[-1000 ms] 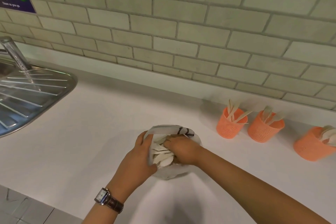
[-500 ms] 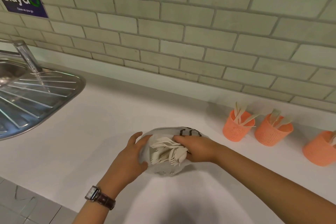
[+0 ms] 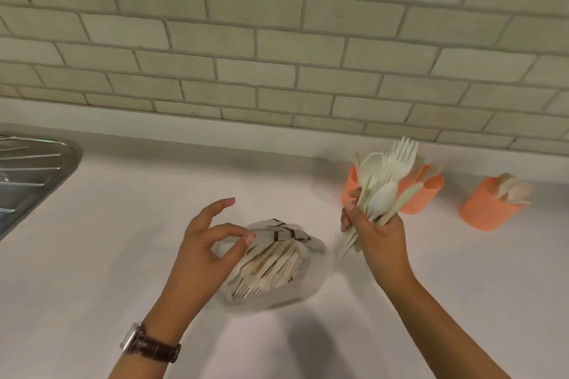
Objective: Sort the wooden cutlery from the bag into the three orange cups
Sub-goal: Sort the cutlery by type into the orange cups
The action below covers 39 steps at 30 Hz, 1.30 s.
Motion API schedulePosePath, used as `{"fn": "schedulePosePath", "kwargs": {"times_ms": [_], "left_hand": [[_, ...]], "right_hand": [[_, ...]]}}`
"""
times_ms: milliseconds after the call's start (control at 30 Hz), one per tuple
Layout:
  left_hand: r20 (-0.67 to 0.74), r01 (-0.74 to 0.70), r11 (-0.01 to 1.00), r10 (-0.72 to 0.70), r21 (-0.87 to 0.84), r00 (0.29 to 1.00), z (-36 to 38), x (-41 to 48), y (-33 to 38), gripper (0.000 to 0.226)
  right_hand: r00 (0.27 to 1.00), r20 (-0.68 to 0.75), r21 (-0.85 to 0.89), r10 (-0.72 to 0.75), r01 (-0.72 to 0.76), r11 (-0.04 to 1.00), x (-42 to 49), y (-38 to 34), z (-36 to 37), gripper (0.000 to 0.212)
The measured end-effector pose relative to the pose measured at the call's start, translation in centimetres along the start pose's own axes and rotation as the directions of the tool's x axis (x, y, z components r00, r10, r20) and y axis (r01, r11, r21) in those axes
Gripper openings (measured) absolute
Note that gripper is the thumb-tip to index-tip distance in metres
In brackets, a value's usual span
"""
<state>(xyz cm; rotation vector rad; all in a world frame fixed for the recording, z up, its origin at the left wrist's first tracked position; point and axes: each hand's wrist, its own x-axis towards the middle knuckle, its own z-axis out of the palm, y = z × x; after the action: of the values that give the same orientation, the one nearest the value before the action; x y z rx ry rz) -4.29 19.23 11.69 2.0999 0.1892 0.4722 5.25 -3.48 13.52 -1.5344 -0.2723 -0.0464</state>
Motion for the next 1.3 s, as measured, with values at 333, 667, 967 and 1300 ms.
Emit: {"fn": "schedulePosePath", "kwargs": {"times_ms": [333,667,967,1300], "left_hand": [[0.305,-0.108,0.974,0.166,-0.198,0.938,7.5,1.2,4.8,0.005],[0.385,-0.111,0.963,0.202,-0.246,0.900,10.5,1.1,5.4,0.015],[0.300,0.018,0.975,0.050,-0.221,0.953,13.6,-0.5,5.6,0.023],[0.278,0.314,0.880,-0.221,-0.356,0.935,25.5,-3.5,12.8,0.024]], "right_hand": [[0.855,-0.449,-0.188,0.261,-0.376,0.907,-7.5,11.3,-6.0,0.015],[0.881,-0.468,-0.409,0.067,-0.283,0.868,-8.4,12.1,-7.0,0.032],[0.859,-0.328,-0.206,0.394,-0.472,0.857,-7.9,10.9,-9.2,0.033],[0.843,0.079,0.249,0.532,-0.534,0.808,-5.4,3.6,-19.2,0.021]]}}
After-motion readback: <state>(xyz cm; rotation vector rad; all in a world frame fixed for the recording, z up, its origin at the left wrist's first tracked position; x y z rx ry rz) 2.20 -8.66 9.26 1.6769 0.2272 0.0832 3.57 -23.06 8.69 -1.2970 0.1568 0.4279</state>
